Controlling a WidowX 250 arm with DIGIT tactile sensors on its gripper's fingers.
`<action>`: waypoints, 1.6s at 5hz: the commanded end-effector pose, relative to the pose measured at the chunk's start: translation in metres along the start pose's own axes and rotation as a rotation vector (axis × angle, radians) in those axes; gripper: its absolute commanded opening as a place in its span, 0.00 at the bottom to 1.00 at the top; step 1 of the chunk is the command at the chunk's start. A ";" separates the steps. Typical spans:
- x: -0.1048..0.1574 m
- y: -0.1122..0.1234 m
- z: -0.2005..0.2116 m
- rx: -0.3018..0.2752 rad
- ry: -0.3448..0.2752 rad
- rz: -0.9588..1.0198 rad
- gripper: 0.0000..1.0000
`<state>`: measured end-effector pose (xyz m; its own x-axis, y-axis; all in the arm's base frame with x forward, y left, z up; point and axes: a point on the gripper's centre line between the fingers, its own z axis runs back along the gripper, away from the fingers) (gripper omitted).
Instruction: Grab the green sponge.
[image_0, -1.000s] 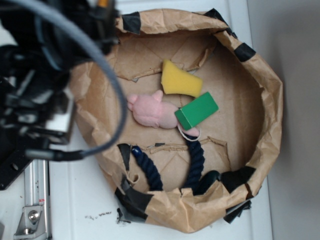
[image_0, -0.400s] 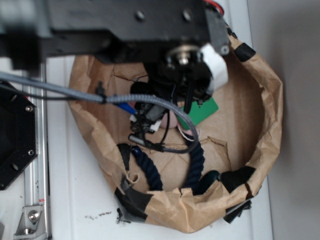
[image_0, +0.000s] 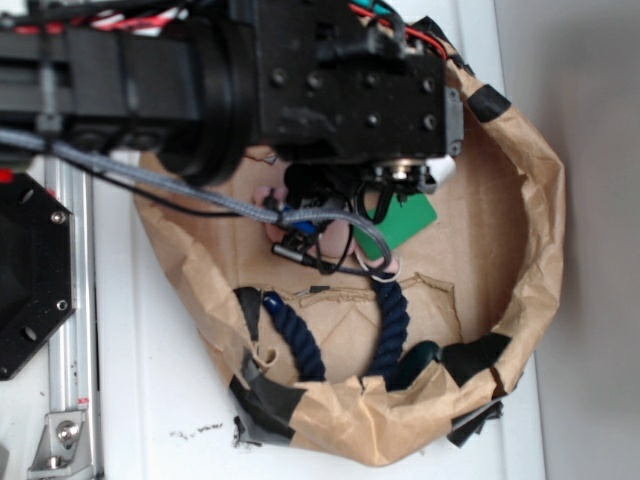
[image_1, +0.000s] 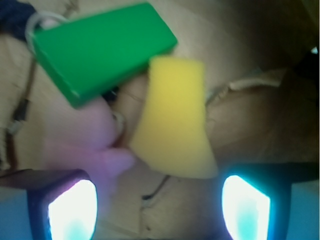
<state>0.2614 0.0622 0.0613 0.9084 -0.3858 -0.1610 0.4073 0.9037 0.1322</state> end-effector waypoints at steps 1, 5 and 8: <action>0.022 0.020 0.003 0.073 -0.170 -0.212 1.00; 0.021 0.009 -0.025 -0.050 -0.183 -0.180 1.00; 0.037 -0.029 -0.052 -0.215 -0.218 -0.137 0.00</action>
<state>0.2775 0.0438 0.0129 0.8564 -0.5125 0.0634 0.5161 0.8533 -0.0744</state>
